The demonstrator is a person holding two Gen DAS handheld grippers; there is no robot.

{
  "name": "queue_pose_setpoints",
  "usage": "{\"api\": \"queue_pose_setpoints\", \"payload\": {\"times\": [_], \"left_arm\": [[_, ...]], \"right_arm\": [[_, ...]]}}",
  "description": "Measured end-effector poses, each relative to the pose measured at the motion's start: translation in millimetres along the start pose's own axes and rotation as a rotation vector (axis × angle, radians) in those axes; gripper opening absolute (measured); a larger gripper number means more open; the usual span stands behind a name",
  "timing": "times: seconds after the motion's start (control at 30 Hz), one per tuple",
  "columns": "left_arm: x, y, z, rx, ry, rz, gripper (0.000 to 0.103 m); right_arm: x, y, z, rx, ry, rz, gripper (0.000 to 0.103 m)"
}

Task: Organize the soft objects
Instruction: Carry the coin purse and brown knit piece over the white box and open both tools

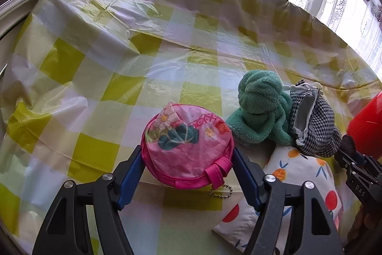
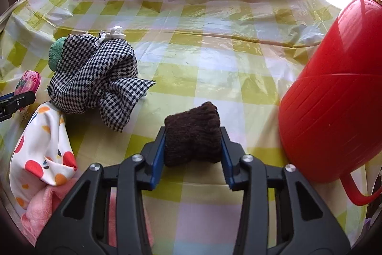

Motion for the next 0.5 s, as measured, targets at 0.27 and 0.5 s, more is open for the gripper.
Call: {"api": "queue_pose_setpoints", "payload": {"times": [0.27,0.5], "left_arm": [[-2,-12,44,0.003,-0.067,0.003,0.073],[-6,-53,70,-0.049,-0.091,-0.042,0.073]], "right_arm": [[-5,-4,36,0.009,-0.038,-0.003,0.044],[-13,-20,69,0.014,-0.060,-0.036,0.044]]}}
Point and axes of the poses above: each gripper's, at about its wrist camera, not at the fingertips, and z roughly against the way its jaws point, y to its left, x to its top, the point moved 9 cm from there along -z, roughly the way its jaws point, and after that the axes turned 10 degrees about -z, right-handed, at the moved point
